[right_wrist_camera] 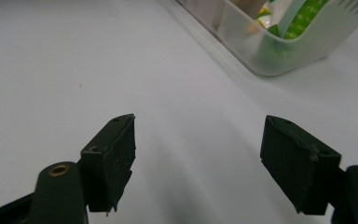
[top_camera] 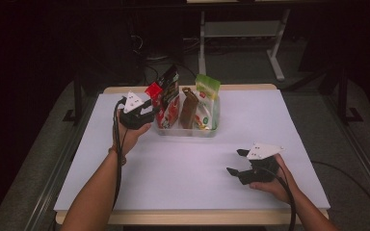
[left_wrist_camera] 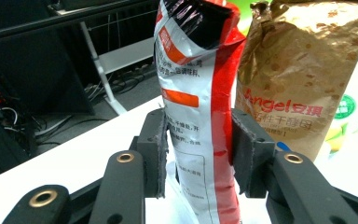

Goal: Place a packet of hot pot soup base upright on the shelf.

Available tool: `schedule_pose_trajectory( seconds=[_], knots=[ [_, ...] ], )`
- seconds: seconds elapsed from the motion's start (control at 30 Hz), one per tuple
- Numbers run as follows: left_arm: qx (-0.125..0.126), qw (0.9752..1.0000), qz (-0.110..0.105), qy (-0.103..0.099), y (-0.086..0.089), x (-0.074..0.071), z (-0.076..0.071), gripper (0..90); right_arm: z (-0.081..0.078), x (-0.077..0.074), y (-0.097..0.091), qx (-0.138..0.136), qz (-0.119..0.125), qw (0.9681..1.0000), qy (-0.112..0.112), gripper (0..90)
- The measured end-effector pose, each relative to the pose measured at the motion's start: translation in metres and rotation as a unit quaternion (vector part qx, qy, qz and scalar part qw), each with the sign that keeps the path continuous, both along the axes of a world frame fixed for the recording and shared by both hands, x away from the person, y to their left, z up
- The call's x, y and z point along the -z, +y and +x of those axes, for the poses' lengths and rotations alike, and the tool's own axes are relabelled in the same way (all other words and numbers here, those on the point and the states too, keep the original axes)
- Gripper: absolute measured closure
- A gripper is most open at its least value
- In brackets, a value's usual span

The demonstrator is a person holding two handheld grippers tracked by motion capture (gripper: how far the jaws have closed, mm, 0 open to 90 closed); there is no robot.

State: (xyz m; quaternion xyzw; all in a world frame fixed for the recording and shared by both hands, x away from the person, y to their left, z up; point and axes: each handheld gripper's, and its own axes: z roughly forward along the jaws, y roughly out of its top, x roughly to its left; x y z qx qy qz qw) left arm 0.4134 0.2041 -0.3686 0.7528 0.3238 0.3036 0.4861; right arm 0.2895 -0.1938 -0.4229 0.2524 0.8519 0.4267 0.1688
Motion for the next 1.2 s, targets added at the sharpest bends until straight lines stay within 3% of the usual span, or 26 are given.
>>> schedule_pose_trajectory(
  seconds=[0.33,0.43,0.73,1.2],
  knots=[
    [0.012,0.9998,0.018,-0.003,0.005,-0.001,-0.007,50.3,0.000,-0.004,0.000,0.014,-0.015,0.9997,-0.016,25.6],
    [0.016,0.9993,0.033,-0.005,0.006,-0.002,-0.011,46.4,0.000,-0.007,0.000,0.018,-0.024,0.9992,-0.028,25.5],
    [0.028,0.9983,0.050,0.006,0.017,-0.004,-0.024,37.7,-0.001,-0.012,0.000,0.029,-0.039,0.9978,-0.046,25.1],
    [0.061,0.9940,0.088,0.021,0.031,-0.001,-0.050,27.9,0.000,-0.020,0.005,0.041,-0.071,0.9942,-0.069,24.6]
  ],
)
